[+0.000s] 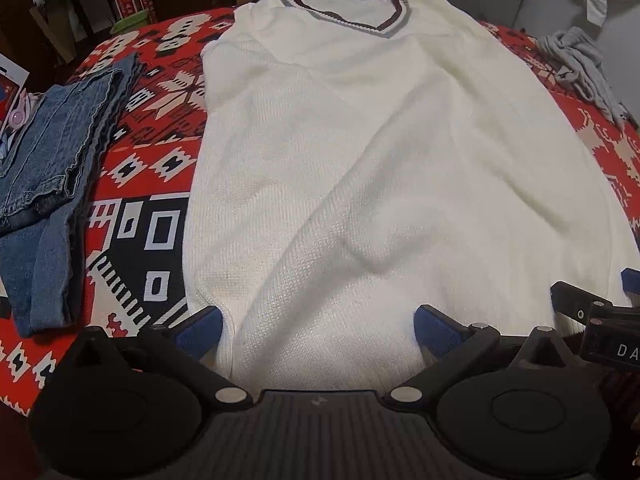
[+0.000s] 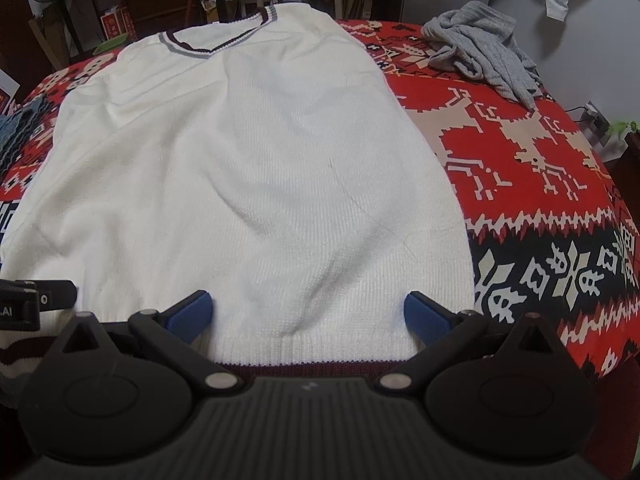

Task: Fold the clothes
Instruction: 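Open both tools and smooth the sweater flat on the mat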

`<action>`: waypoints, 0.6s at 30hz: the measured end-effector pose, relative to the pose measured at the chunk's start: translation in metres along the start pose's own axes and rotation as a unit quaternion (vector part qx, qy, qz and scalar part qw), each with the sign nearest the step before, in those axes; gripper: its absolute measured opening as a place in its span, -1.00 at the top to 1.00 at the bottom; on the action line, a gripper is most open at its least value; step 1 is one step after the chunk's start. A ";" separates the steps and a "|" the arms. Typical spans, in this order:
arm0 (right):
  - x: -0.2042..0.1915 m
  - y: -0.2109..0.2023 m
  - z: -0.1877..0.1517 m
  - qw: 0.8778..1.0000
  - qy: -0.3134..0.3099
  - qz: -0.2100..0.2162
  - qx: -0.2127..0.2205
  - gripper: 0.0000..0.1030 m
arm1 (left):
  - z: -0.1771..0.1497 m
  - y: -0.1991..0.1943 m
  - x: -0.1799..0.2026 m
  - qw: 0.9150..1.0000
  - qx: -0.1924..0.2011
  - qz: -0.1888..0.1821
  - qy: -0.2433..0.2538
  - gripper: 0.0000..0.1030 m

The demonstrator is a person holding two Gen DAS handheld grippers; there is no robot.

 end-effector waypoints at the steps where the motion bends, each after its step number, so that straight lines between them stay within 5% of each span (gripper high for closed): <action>1: 0.000 0.000 -0.001 1.000 0.000 0.000 0.006 -0.99 | 0.000 0.000 0.000 1.000 0.001 0.000 0.001 -1.00; 18: -0.001 0.000 -0.013 0.998 -0.004 0.001 0.056 -0.99 | -0.012 -0.006 -0.006 0.998 0.056 -0.007 -0.003 -1.00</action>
Point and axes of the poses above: each gripper's, at about its wrist camera, not at the fingertips, and y roughly the way its jaws point, x to its right, z to its top, the point moved 1 cm from there along y, roughly the way its jaws point, and after that the axes turned 10 degrees about -x, right-handed, at the moved point
